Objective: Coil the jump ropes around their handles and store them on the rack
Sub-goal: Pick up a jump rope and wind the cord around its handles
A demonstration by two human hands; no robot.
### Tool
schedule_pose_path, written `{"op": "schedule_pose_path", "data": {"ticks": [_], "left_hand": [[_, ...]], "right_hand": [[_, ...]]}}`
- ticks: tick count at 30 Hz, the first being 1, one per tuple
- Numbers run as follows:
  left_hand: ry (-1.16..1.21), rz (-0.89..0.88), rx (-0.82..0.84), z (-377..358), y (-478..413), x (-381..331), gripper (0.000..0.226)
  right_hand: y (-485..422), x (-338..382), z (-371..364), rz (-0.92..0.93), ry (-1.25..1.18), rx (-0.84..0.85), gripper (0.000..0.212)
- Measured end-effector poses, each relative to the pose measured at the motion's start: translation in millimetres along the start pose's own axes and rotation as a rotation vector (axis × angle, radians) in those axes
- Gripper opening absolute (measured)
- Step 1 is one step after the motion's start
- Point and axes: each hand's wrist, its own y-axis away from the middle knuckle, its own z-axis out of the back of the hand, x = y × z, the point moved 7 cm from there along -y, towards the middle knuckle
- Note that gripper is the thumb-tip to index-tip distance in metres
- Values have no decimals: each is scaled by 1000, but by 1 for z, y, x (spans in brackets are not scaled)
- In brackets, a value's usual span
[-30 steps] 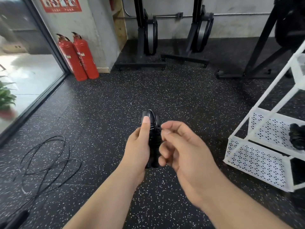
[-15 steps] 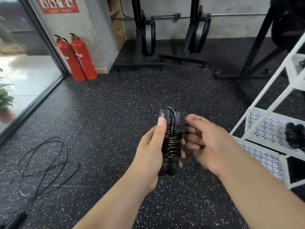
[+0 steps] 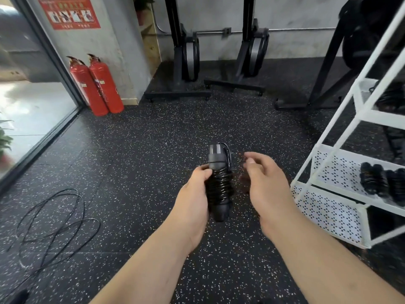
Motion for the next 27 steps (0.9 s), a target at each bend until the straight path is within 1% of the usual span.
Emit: {"op": "schedule_pose_path", "data": {"ticks": [1,3,5,7,9,10,12,13,15,16,18,19,21,23,25,26,27], "left_hand": [[-61,-14,-22,-2,2,-1,31],[-210,-89,-26,-11,7,-8,19],[-309,-177,-25,-20,12,-12,22],[-320,-186,-12,-32,17,-10,25],[-235,-139,-43,-44,27,-11,19],[-211,-128,-87,-48,31,-12,19],[-278,-114,-167,-56,37,-9,29],[-347,-108,-177,-62,38,-6,37],[-477,-121,-152,-77,40,0,52],[-517,-132,-137,-84,41,1,57],[-585,-165,-111,-98,41,2,61],[-614,-173,-97,-104,40,3,61],[-605,-165,-87,-113,37,7,62],[-526,-142,-73,-123,34,15,63],[-450,-96,-61,-134,33,24,61],[-410,-69,-47,-141,34,30,60],[-369,-44,-28,-149,34,35,60]], "right_hand": [[3,0,1,13,14,12,24],[10,-1,-3,-5,-70,96,30],[18,-1,-5,-18,-143,143,32],[20,-4,2,-6,-143,83,31],[21,-7,13,-66,-230,27,34],[22,-9,19,-109,-299,12,37],[26,-9,28,-173,-396,-4,44],[27,-8,31,-176,-396,-5,45],[29,-8,36,-135,-330,-27,50],[29,-8,41,-112,-277,-46,57],[26,-7,52,-89,-204,-73,70],[25,-7,58,-97,-190,-80,71],[22,-10,71,-161,-232,-91,64],[18,-18,83,-257,-324,-96,59],[14,-24,95,-329,-359,-103,57],[13,-26,101,-328,-356,-117,56],[10,-25,108,-290,-338,-150,54]]}}
